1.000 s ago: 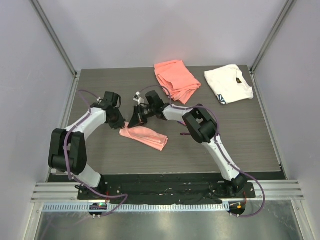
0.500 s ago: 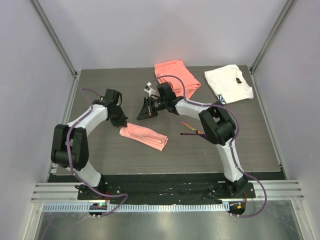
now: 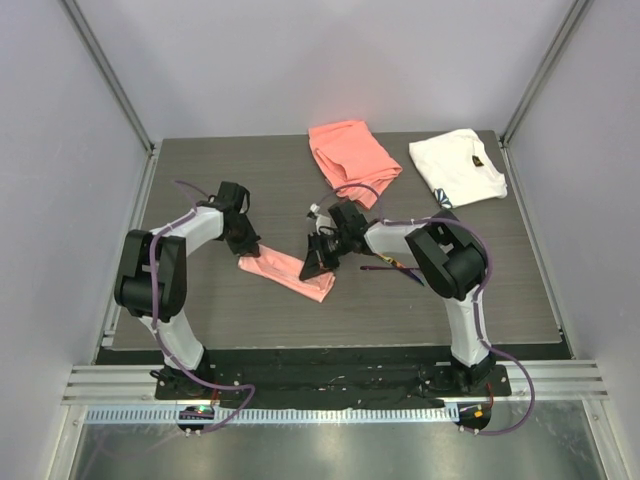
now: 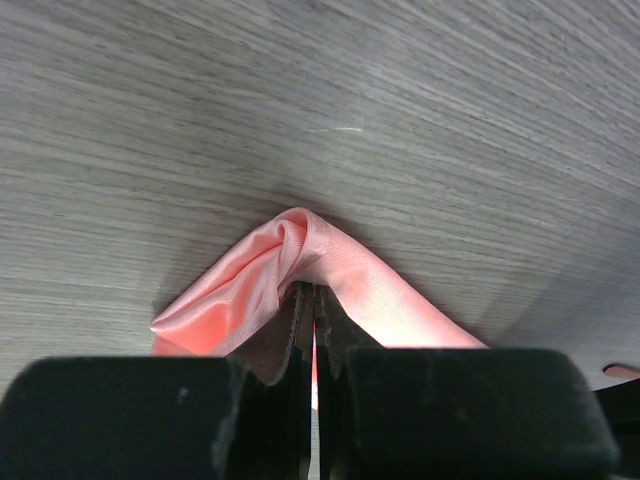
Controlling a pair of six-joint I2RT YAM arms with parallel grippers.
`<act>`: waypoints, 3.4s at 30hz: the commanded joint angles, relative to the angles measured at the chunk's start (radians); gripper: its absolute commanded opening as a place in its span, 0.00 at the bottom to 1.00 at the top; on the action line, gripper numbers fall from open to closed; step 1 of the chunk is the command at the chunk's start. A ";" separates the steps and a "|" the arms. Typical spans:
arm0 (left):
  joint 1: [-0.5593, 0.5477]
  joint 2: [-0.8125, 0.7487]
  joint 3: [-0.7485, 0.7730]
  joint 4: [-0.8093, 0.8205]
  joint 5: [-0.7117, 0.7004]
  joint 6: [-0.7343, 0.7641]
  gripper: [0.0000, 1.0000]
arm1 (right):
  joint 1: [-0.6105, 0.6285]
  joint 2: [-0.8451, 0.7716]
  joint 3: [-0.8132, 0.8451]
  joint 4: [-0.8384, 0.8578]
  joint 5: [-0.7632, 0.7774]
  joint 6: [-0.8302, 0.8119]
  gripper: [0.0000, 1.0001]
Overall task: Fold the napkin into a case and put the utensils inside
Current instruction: Stuff the top corner of the smaller-rectangle-folded napkin into the folded napkin.
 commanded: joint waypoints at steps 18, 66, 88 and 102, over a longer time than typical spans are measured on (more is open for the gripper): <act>-0.147 -0.111 0.123 -0.055 0.068 0.055 0.09 | 0.016 -0.219 -0.056 -0.101 0.084 -0.115 0.04; 0.034 -0.223 -0.021 -0.181 -0.100 0.015 0.00 | 0.045 0.159 0.412 0.191 0.121 0.179 0.14; 0.036 -0.124 -0.015 -0.095 -0.086 -0.015 0.00 | 0.110 0.311 0.521 0.149 0.124 0.163 0.01; 0.031 -0.077 -0.018 -0.046 -0.040 -0.027 0.00 | 0.142 0.359 0.538 0.172 0.107 0.189 0.01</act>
